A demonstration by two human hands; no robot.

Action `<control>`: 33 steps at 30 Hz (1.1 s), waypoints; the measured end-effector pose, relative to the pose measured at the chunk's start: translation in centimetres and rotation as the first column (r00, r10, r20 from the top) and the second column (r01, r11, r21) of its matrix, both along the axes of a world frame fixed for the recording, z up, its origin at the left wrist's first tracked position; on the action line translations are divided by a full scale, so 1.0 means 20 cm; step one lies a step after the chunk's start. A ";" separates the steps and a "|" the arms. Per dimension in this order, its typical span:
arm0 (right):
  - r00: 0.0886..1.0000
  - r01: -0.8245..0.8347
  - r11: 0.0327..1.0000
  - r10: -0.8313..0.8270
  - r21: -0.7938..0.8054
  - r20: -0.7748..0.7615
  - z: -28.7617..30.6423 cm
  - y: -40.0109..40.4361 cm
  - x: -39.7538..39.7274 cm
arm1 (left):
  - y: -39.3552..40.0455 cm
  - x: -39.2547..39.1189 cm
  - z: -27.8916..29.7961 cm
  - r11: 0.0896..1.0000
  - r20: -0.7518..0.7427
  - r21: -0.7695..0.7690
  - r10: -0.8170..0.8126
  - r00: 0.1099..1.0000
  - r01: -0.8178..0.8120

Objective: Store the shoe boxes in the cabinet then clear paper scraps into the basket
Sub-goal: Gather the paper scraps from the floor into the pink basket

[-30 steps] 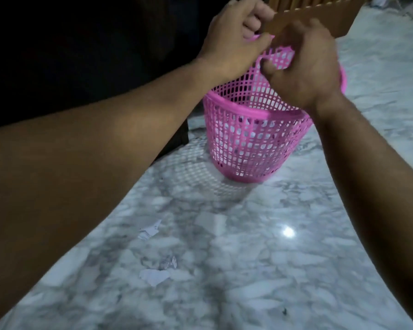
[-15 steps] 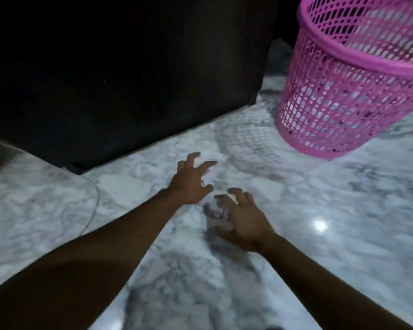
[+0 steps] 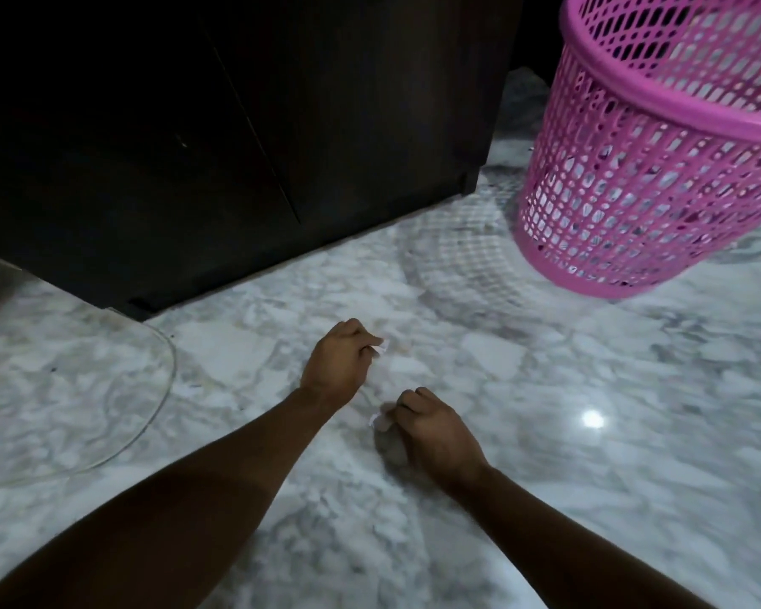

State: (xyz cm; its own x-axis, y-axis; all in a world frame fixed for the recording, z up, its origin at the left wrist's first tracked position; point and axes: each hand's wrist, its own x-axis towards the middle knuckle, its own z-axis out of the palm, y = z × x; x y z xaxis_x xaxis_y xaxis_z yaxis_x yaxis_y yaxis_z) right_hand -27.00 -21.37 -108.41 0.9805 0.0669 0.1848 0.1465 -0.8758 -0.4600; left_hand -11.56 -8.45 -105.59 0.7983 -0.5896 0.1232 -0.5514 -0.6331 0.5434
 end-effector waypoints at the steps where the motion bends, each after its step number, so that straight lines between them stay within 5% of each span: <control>1: 0.999 0.039 0.998 -0.039 0.045 -0.004 0.04 -0.01 0.00 | -0.01 0.00 0.01 0.999 -0.038 -0.027 0.030 0.999 -0.031; 6: 0.964 0.214 0.941 -0.247 0.263 0.099 0.40 -0.19 0.07 | -0.17 0.03 0.17 0.980 -0.039 -0.194 0.039 0.998 -0.046; 14: 0.696 0.439 0.877 -0.468 0.194 0.545 1.38 -0.81 0.21 | -0.82 0.18 1.08 0.796 0.284 -0.573 -0.031 0.958 0.195; 17: 0.610 0.560 0.813 -0.536 0.161 0.583 1.64 -1.06 0.25 | -1.11 0.21 1.43 0.728 0.336 -0.602 -0.141 0.931 0.328; 21: 0.651 0.704 0.708 -0.676 0.057 0.347 1.71 -1.35 0.32 | -1.43 0.22 1.59 0.839 0.330 -0.360 -0.295 0.897 0.408; 25: 0.747 0.647 0.752 -0.658 -0.126 -0.096 1.63 -1.45 0.32 | -1.57 0.22 1.48 0.860 0.075 0.133 -0.504 0.860 0.492; 27: 0.723 0.673 0.728 -0.685 -0.130 -0.092 1.61 -1.46 0.27 | -1.59 0.23 1.43 0.856 0.074 0.274 -0.474 0.878 0.439; 30: 0.543 0.828 0.561 -0.807 0.013 0.232 1.60 -1.47 0.15 | -1.53 0.22 1.39 0.987 0.404 0.019 -0.153 0.902 0.159; 31: 0.418 0.878 0.465 -0.861 0.117 0.289 1.58 -1.46 0.10 | -1.49 0.20 1.38 0.989 0.396 -0.133 -0.003 0.918 0.060; 33: 0.216 0.909 0.252 -0.966 0.331 0.142 1.51 -1.46 0.03 | -1.44 0.18 1.30 0.949 0.083 -0.292 0.151 0.985 -0.121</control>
